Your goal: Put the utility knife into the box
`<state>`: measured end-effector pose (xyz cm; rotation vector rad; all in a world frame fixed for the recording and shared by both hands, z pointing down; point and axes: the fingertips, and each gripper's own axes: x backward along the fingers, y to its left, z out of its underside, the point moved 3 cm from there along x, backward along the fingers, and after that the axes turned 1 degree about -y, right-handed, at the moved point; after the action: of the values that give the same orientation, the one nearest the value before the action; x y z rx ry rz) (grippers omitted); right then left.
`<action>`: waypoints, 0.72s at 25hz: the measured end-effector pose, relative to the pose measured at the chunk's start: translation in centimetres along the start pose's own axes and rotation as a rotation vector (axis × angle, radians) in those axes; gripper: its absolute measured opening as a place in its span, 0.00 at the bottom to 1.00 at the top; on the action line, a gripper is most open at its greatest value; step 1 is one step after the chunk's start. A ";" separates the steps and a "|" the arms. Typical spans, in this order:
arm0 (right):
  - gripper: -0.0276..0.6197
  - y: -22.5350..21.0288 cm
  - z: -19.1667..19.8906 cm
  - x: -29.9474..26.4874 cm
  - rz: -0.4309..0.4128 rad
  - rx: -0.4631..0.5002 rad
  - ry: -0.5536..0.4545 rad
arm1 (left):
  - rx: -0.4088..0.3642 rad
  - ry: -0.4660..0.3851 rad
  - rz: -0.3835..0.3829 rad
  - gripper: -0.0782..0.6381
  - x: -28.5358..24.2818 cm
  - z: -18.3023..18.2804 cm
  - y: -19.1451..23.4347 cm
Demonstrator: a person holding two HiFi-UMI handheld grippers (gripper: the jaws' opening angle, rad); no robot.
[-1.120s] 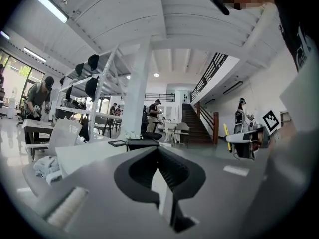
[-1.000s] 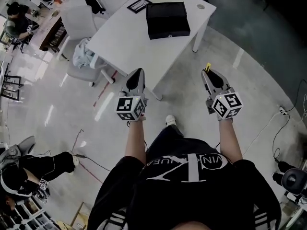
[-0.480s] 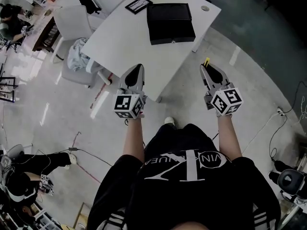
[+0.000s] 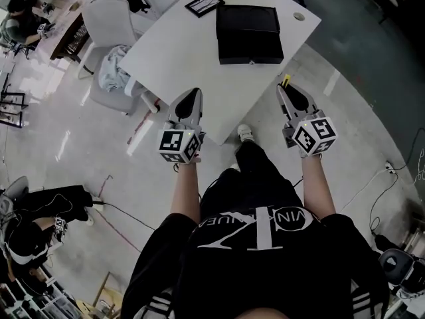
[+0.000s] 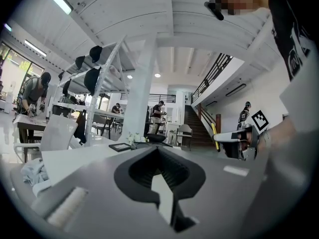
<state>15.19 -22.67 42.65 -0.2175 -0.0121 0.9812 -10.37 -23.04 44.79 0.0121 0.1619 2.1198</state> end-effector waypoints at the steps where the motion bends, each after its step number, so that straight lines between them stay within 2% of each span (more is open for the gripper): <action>1: 0.14 -0.2 -0.2 -0.7 -0.009 0.002 -0.005 | -0.007 -0.005 0.000 0.12 -0.3 -0.3 0.3; 10: 0.14 -1.4 -2.6 -7.8 -0.114 0.064 0.012 | -0.010 -0.059 -0.059 0.12 -4.1 -3.2 4.0; 18: 0.14 -4.5 -2.6 -13.3 -0.160 0.129 0.079 | -0.002 -0.048 -0.053 0.12 -9.0 -2.8 5.5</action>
<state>11.71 -36.53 42.11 -0.1341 0.1045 0.8100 -10.51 -33.78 43.21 0.0563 0.1301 2.0650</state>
